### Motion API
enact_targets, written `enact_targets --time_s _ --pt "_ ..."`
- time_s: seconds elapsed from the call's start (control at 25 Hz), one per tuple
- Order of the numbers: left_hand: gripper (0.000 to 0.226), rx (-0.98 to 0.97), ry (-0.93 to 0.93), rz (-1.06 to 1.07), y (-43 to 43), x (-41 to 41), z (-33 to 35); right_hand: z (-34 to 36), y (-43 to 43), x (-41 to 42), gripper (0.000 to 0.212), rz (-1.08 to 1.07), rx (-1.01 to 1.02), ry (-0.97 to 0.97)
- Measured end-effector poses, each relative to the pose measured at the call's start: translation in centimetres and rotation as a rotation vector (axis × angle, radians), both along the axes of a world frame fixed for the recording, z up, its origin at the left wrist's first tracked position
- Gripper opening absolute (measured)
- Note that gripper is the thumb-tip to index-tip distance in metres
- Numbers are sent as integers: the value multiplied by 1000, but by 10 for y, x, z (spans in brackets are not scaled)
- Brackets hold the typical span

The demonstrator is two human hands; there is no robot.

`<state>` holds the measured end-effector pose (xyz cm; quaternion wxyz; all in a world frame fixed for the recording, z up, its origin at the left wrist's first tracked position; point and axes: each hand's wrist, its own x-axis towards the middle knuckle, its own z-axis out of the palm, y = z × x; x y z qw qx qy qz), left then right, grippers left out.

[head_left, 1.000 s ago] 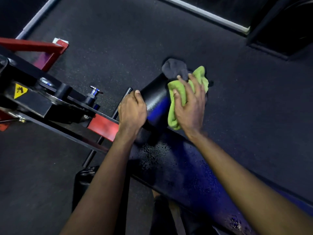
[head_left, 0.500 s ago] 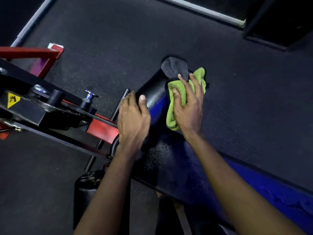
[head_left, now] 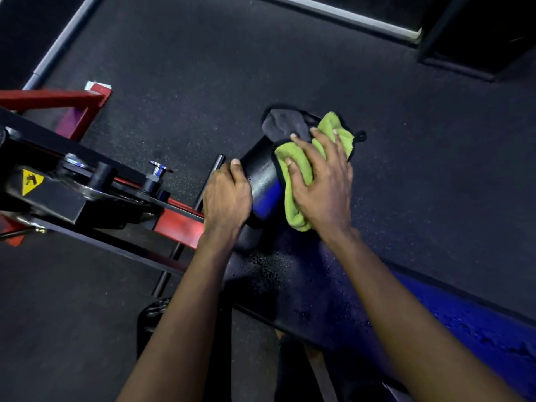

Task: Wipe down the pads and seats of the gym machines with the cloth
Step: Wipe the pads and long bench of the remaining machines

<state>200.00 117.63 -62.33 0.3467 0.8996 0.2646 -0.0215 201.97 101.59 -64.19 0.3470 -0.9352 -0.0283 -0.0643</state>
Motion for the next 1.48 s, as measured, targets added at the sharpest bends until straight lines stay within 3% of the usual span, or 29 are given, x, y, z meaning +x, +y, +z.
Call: enact_targets --time_s 0.12,0.28,0.36,0.52,0.6,0.76,0.84,1.08,1.28,1.48 --pt "46 -51 25 46 1 -2 2 12 17 2 39 15 -68 48" --pt "47 -96 47 77 0 -1 4 29 23 9 37 323 -270 -8" --pt "48 -91 58 77 1 -1 3 22 6 18 39 247 -216 -30" --pt "50 -72 72 61 2 1 2 5 -8 21 40 -99 111 -26" --pt "52 -94 118 81 5 2 2 10 8 11 39 -129 72 4" --pt "49 -136 184 102 10 8 1 21 32 -17 38 233 -187 -27" --pt "48 -122 185 84 11 7 2 19 19 -9 39 238 -191 -50" --pt "52 -114 219 99 17 11 -7 -9 -13 7 40 -150 223 -58" --pt "50 183 -170 -177 -9 -27 -7 -24 -16 -16 44 -195 415 46" --pt "53 245 -71 -103 -13 -19 -17 -25 -11 -32 45 -162 391 41"
